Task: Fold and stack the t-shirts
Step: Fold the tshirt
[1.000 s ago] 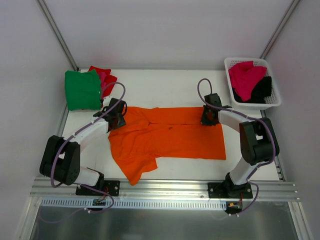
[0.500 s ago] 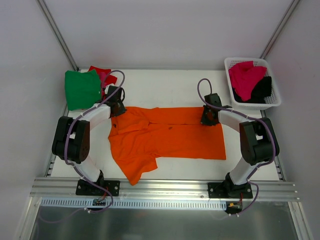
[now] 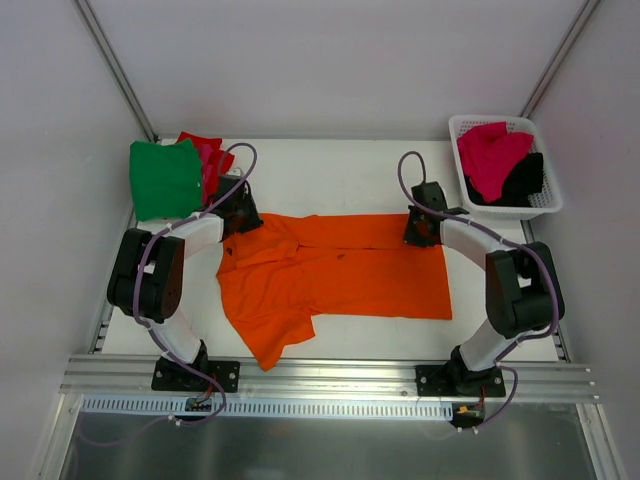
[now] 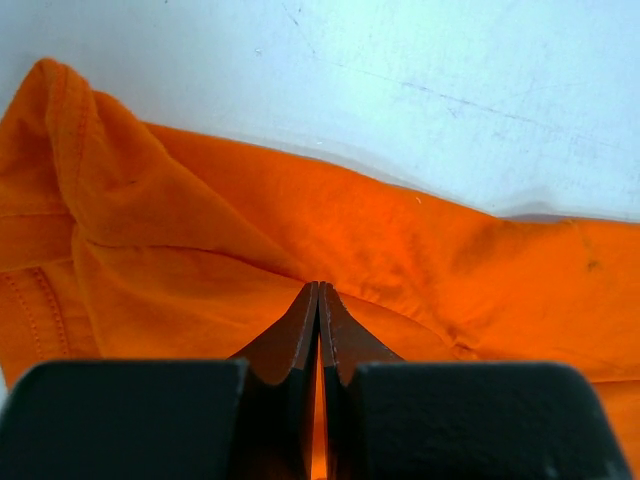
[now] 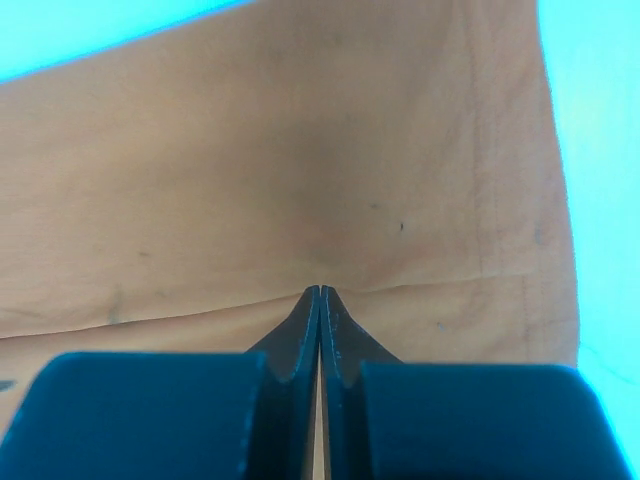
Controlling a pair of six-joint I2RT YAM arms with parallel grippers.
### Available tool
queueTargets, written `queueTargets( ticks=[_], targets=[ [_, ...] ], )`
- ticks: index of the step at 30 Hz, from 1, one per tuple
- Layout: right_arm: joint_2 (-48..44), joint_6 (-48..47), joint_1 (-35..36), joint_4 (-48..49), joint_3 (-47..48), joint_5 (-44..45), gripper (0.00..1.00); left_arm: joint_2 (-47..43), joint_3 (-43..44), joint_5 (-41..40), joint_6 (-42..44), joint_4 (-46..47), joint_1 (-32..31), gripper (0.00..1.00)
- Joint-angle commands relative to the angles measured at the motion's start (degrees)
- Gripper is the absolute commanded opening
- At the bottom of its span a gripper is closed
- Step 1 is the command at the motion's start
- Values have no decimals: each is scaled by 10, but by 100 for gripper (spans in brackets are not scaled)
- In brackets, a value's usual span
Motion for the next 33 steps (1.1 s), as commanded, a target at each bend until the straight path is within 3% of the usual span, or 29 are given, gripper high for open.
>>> queueTargets(
  ticks=[1,14,25,33],
  targets=[
    [-31,-19,3,-25,49,26,0,-15,5,20,16,19,0,0],
    [114,-6,-41,-89,151,56,1,-7,-3,12,15,7,0,0],
    [96,12,-43,-89,113,60,1,-45,-3,5,-14,-72,1,0],
    [102,19,-42,-87,102,55,1,-13,5,-28,-41,-164,0,0]
  ],
)
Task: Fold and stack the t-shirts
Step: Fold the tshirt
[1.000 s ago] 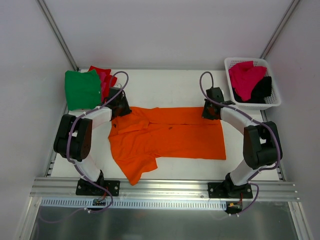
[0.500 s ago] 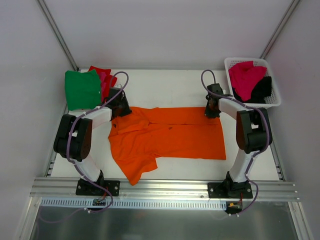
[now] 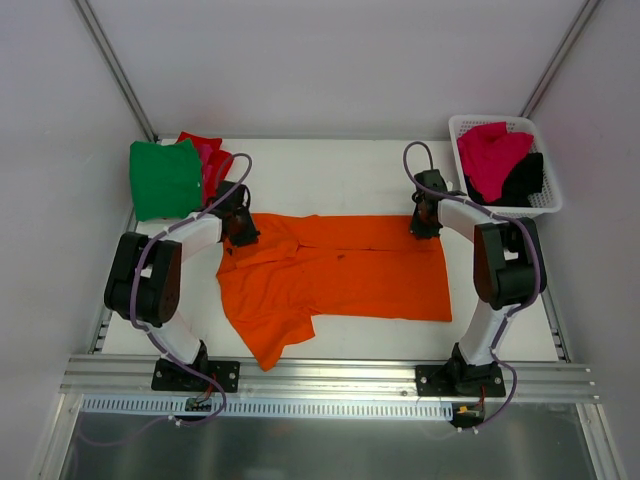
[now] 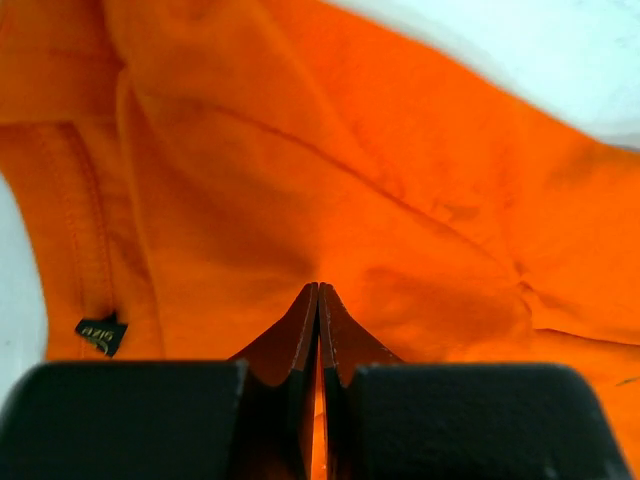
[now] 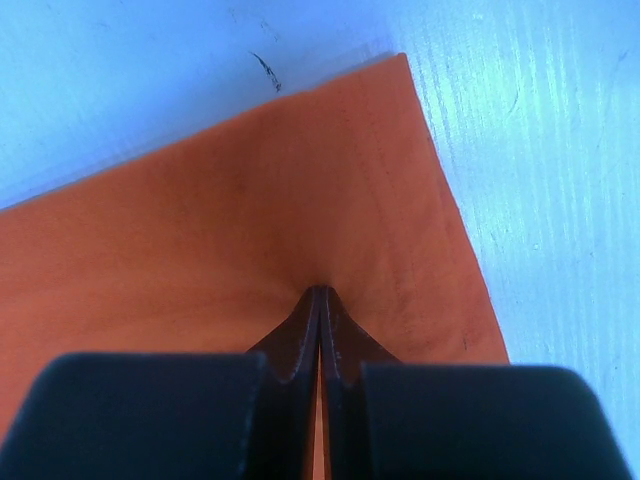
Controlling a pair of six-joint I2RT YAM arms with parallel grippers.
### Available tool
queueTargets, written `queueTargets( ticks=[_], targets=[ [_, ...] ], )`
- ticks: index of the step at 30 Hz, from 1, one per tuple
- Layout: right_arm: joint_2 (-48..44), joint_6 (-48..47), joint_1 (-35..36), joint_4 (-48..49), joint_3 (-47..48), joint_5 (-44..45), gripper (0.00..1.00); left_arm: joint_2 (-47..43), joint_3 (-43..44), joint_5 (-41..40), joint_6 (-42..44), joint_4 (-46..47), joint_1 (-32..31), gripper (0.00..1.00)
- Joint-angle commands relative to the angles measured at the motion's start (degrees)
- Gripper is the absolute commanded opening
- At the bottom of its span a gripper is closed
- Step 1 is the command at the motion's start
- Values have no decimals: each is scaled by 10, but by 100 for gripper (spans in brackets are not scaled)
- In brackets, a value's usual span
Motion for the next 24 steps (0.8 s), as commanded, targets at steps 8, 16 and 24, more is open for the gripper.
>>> queueTargets(
  ticks=[8,16,24],
  targets=[
    [-16,14,-1,-20,-19,6,0,31,11,-82,-15,-86,1,4],
    [-19,16,-1,-22,-23,13,1,46,33,-160,-35,-147,35,9],
    [-15,21,-13,-28,-23,18,0,66,86,-125,-3,-161,80,15]
  ],
)
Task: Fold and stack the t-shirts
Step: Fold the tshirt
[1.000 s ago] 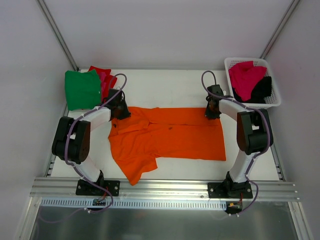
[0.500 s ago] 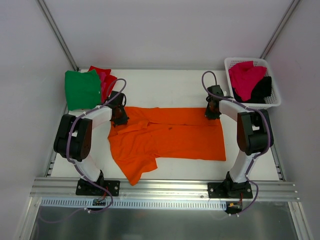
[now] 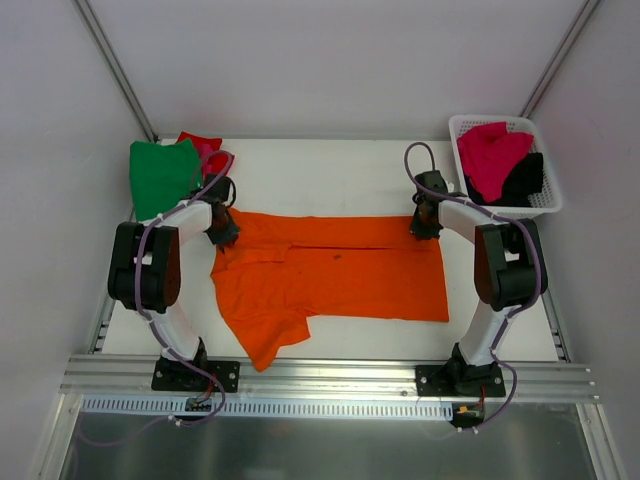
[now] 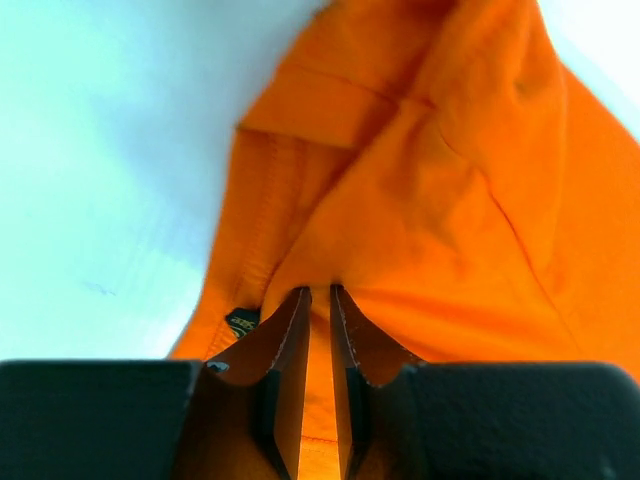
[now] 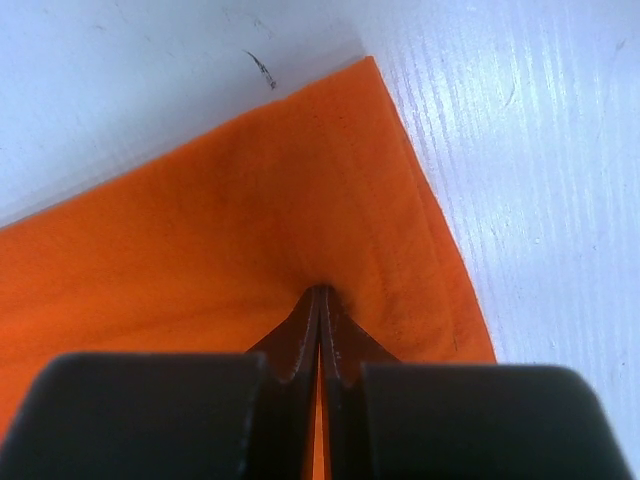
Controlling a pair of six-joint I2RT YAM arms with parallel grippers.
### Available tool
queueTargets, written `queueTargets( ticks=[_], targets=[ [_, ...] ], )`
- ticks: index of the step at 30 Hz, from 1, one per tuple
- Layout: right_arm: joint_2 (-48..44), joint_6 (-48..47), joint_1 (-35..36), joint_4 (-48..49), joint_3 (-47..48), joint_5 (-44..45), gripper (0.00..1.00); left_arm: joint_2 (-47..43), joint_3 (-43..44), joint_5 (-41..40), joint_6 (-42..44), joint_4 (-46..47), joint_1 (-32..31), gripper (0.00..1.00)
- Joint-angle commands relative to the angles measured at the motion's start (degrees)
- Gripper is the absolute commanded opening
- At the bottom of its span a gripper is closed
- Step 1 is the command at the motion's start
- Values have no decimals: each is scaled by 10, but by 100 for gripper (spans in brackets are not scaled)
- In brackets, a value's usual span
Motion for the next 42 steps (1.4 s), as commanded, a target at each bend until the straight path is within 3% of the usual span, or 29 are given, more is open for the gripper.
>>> queueTargets(
  ticks=[1,6,11,21,25,28,29,30,31,33,34,35,39,42],
  targets=[
    [-9,9,-14,-36,-14,17,0,35,39,-21,28,-42,19,15],
    [-13,10,-20,-41,-17,24,1,53,56,-15,37,-54,23,13],
    [-18,10,-21,-40,-17,23,1,-21,40,-2,35,-51,18,8],
    [-52,0,-20,-26,-21,13,0,-101,28,25,27,-51,-21,13],
    [-87,-20,-14,25,-29,-46,0,-132,38,32,36,-51,-49,13],
    [-133,-36,-4,61,-34,-79,1,-159,52,19,51,-51,-90,19],
    [-163,-47,5,68,-35,-82,4,-169,54,4,51,-52,-114,28],
    [-178,-52,8,70,-35,-86,15,-186,55,-3,51,-51,-124,35],
    [-192,-57,11,70,-35,-97,45,-196,54,-4,51,-51,-134,42],
    [-219,-61,20,61,-40,-104,57,-226,42,4,45,-53,-159,56],
    [-248,-61,24,48,-52,-104,69,-239,33,7,39,-53,-168,63],
    [-262,-52,33,35,-59,-101,75,-266,4,9,35,-54,-179,73],
    [-366,-29,55,-10,-132,-68,93,-346,-91,14,9,-75,-241,96],
    [-432,-11,59,-25,-203,-70,100,-423,-157,25,-32,-122,-261,99]
  ],
)
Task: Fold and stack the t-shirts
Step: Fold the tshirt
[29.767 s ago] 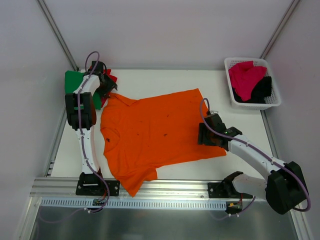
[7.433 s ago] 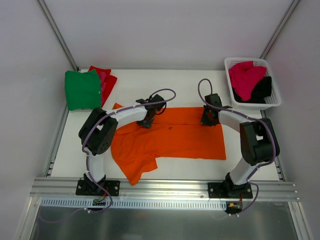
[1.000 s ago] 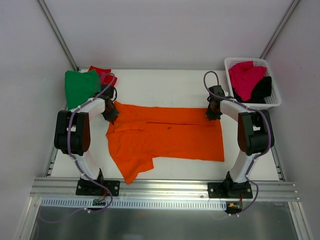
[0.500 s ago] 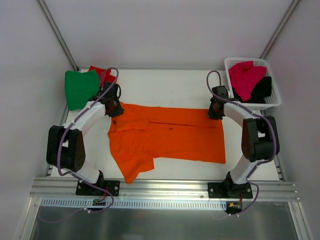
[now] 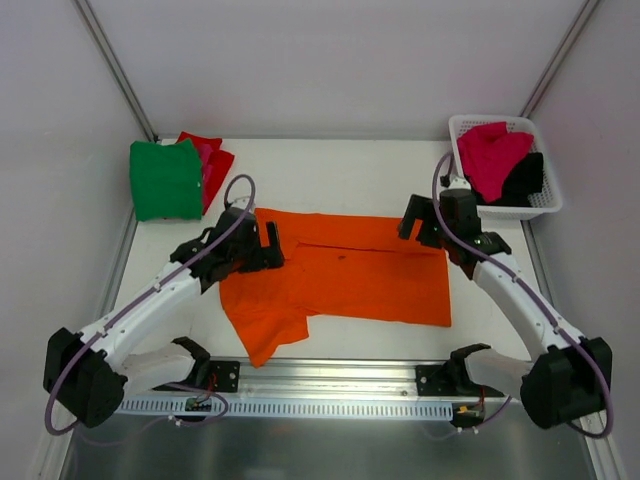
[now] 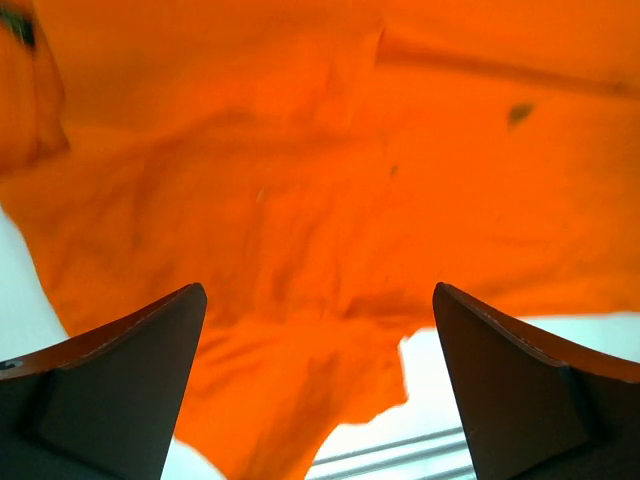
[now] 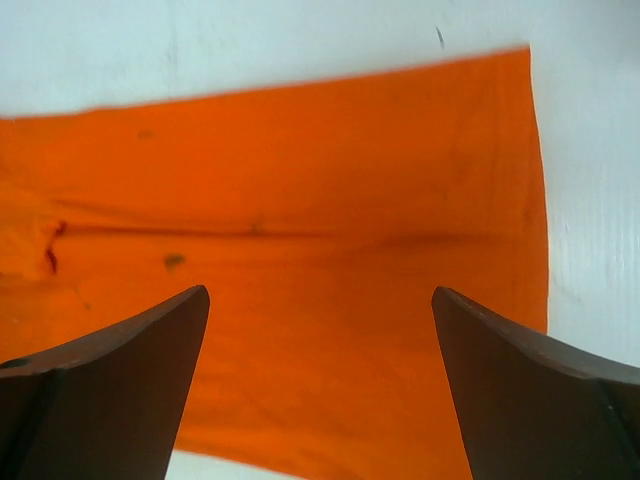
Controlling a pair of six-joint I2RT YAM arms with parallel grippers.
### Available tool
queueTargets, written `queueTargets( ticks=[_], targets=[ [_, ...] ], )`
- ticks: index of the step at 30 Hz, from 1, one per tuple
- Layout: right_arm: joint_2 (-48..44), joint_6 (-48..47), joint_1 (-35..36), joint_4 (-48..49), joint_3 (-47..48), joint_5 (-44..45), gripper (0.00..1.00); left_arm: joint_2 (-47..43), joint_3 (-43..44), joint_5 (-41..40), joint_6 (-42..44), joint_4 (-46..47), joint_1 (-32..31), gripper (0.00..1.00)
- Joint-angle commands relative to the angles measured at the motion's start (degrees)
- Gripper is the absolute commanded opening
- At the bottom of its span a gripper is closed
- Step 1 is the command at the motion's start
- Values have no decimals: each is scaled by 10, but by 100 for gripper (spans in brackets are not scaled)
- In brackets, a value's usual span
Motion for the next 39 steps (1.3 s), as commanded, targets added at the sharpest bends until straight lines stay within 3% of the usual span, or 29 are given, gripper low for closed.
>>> queueTargets(
  ticks=[1,8,13,17,21,27,33,39],
  targets=[
    [-89,28,3,-59,-64,16,100,-78,-78,16,-56,-74,-26,99],
    [-228,44,3,-174,-96,48,99,-231,-110,40,-160,-228,-104,99],
    [-254,42,3,-204,-109,37,100,-256,-89,55,-223,-377,-188,97],
    [-252,41,3,-203,-131,24,99,-251,-104,93,-265,-416,-245,95],
    [-261,32,3,-194,-152,20,99,-199,-138,102,-284,-405,-317,95],
    [-271,21,3,-184,-160,21,99,-55,-100,33,-287,-372,-413,98],
    [-279,17,3,-189,-156,20,97,68,-115,34,-211,-266,-420,99],
    [-282,20,3,-189,-162,17,95,123,-85,24,-136,-220,-420,99]
  ],
)
